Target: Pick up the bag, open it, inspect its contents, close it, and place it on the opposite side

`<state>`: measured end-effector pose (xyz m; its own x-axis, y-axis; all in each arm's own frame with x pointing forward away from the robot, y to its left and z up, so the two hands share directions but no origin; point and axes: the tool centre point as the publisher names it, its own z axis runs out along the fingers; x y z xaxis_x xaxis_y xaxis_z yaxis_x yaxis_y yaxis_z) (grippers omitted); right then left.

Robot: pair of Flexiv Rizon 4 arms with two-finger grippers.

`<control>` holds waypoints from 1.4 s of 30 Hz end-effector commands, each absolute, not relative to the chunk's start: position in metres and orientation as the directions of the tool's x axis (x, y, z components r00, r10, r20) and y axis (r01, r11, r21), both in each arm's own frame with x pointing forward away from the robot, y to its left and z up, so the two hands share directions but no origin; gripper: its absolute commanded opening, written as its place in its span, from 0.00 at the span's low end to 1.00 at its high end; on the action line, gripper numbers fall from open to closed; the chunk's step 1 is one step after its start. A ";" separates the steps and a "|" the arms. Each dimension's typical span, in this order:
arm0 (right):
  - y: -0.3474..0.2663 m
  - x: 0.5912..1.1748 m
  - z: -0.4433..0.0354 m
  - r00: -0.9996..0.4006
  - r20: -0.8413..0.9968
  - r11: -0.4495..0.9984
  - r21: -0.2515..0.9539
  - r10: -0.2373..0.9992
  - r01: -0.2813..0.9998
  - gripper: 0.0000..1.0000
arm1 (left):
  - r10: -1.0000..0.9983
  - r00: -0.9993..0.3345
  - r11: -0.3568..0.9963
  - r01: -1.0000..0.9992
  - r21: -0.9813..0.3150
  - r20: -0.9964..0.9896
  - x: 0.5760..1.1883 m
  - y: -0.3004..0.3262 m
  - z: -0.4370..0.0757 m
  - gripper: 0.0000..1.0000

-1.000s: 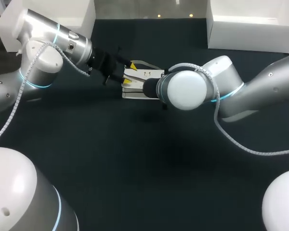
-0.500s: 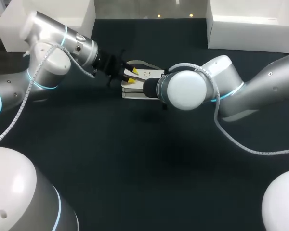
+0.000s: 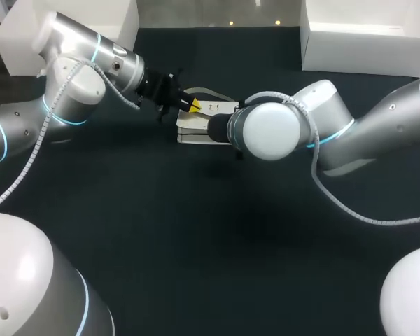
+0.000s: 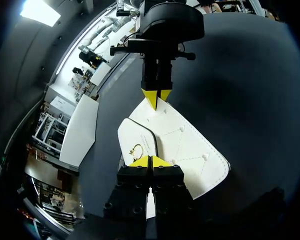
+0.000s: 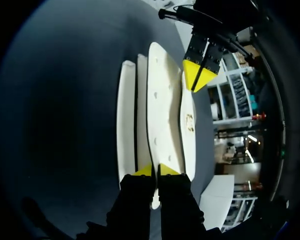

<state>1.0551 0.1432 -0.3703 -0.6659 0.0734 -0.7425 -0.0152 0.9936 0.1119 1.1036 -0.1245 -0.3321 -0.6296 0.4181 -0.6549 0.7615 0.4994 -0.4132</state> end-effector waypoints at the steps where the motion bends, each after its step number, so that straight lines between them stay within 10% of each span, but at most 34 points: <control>1: 0.144 1.055 -0.373 -0.662 -0.746 0.993 0.114 0.075 -0.015 0.00 | 0.414 -0.620 0.491 0.769 -0.410 -0.666 1.099 -0.123 -0.335 0.43; 31: 0.144 1.055 -0.373 -0.662 -0.746 0.993 0.114 0.075 -0.015 0.00 | 0.375 -0.571 0.559 0.768 -0.314 -0.730 1.116 -0.136 -0.351 0.25; 42: 0.144 1.055 -0.373 -0.662 -0.746 0.993 0.114 0.075 -0.015 0.00 | 0.331 -0.660 0.611 0.695 -0.380 -0.674 1.130 -0.135 -0.336 0.00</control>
